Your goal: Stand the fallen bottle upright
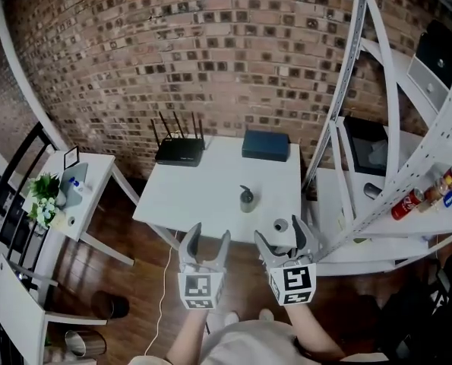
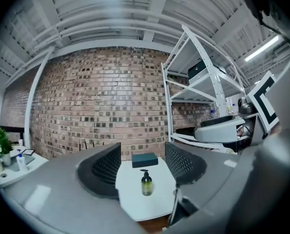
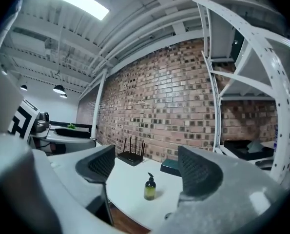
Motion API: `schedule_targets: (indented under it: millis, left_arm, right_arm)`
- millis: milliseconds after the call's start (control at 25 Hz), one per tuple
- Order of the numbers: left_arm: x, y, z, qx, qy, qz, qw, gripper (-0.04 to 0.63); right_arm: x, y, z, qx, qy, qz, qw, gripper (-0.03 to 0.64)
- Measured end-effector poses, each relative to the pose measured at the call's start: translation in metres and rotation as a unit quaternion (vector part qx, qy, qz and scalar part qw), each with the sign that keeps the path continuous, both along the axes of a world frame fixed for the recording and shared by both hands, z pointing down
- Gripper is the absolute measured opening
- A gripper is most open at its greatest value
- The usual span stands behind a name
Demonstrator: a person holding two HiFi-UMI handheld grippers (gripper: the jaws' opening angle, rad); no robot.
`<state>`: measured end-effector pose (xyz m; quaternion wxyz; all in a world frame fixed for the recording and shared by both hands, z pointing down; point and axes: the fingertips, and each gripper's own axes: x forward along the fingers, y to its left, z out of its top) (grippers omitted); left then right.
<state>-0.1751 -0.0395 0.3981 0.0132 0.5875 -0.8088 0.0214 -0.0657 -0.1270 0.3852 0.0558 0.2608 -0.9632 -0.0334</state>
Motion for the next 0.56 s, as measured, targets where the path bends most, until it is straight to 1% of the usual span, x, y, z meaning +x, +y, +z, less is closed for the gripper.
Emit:
schedule_targets:
  millis: [80,160,400,560]
  left_arm:
    - [0.008,-0.005,-0.002,-0.001,-0.004,0.007,1.0,0.294]
    - [0.014,-0.008,0.004,-0.008,-0.001,0.01,0.9999,0.293]
    - [0.026,-0.005,0.016,-0.01,0.005,0.009,0.9999,0.293]
    - [0.03,-0.004,0.02,-0.01,-0.001,0.004,0.9999,0.293]
  right_arm:
    - [0.004,-0.001,0.001,-0.006,-0.001,0.0,1.0,0.395]
    - [0.009,-0.005,0.003,-0.014,-0.002,0.003,1.0,0.399]
    - [0.026,-0.009,0.011,-0.014,-0.002,0.015,1.0,0.399]
    - [0.034,-0.008,0.024,-0.025,0.004,0.013,1.0,0.399]
